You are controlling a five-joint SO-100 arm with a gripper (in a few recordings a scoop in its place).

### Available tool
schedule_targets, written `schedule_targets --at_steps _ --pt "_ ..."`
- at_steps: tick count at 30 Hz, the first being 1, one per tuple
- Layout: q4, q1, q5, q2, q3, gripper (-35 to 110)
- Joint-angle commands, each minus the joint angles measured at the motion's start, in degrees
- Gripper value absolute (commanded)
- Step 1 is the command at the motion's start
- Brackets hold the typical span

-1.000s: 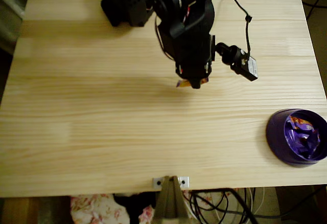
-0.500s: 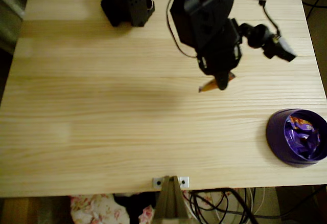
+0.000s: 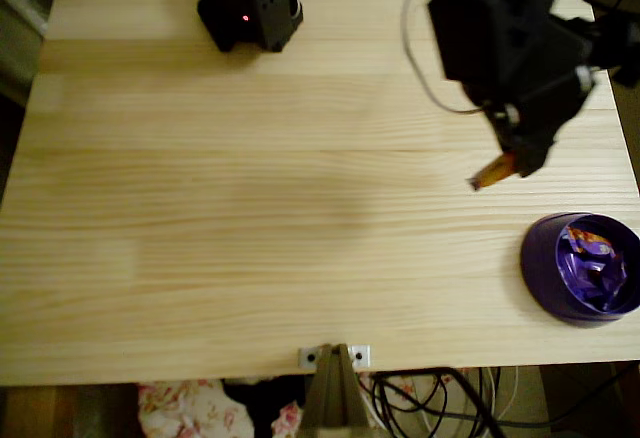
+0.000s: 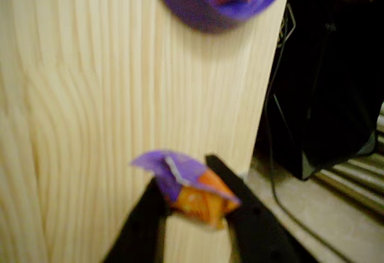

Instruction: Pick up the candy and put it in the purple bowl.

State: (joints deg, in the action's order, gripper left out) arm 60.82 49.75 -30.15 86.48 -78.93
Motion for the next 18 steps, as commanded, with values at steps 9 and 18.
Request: schedule_targets --at_steps 9,18 --pt "2.4 4.7 0.7 -7.6 24.5 5" --pt "-0.1 7.2 0.7 -11.2 29.6 5"
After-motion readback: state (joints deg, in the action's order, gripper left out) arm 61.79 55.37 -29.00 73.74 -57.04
